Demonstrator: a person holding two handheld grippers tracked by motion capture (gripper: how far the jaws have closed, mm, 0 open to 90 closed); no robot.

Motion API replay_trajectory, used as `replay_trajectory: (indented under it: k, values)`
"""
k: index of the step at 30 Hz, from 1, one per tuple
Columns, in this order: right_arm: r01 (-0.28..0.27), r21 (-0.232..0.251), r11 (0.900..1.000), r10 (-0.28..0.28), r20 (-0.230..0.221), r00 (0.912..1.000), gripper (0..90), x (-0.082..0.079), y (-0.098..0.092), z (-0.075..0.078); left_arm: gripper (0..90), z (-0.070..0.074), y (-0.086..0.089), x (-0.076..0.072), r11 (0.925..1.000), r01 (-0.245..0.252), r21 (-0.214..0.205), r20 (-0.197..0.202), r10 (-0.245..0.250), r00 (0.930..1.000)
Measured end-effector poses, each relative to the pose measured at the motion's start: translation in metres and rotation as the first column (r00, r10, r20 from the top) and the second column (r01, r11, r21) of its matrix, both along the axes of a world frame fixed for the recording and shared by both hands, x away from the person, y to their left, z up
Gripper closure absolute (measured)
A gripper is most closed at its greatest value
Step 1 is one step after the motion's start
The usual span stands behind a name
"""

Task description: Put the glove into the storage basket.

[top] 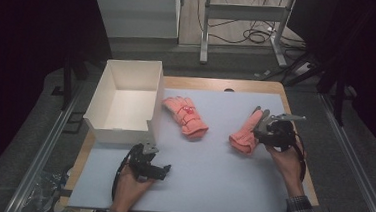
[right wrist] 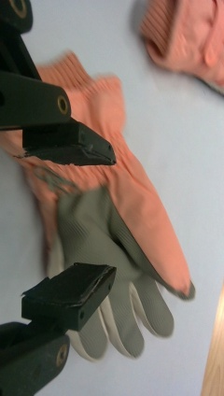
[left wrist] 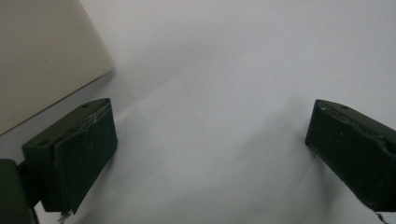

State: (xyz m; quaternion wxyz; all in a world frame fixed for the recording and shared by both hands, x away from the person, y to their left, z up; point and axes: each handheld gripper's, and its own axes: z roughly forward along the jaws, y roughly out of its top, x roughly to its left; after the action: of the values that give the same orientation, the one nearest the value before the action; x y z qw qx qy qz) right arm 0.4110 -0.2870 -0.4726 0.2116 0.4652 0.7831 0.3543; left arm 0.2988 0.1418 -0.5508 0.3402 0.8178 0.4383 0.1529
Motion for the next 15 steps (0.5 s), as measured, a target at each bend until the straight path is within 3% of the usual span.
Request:
replay_trajectory:
  k: [8,10,13,14,15]
  values:
    - [0.045,-0.027,0.9986,-0.046,-0.024,0.9987,45.9,0.027,0.001,-0.007,1.9,0.000,0.000,0.000,1.0000,0.000,0.000,0.000,0.000,1.0000]
    - [0.066,-0.087,0.9941,-0.071,-0.054,0.9961,45.9,0.035,0.003,-0.017,1.9,0.000,0.000,0.000,1.0000,0.000,-0.001,0.000,0.000,1.0000]
    - [0.062,-0.072,0.9955,-0.067,-0.072,0.9951,47.0,0.039,0.002,-0.022,1.9,0.000,0.000,0.000,1.0000,-0.001,0.000,0.002,0.001,1.0000]
    - [0.064,-0.069,0.9955,-0.070,-0.082,0.9941,53.5,0.039,0.001,-0.025,1.9,0.000,0.000,0.000,1.0000,-0.001,0.000,0.002,0.001,1.0000]
    - [0.064,-0.069,0.9955,-0.070,-0.082,0.9941,53.5,0.039,0.001,-0.025,1.9,0.000,0.000,0.000,1.0000,-0.001,0.000,0.002,0.001,1.0000]
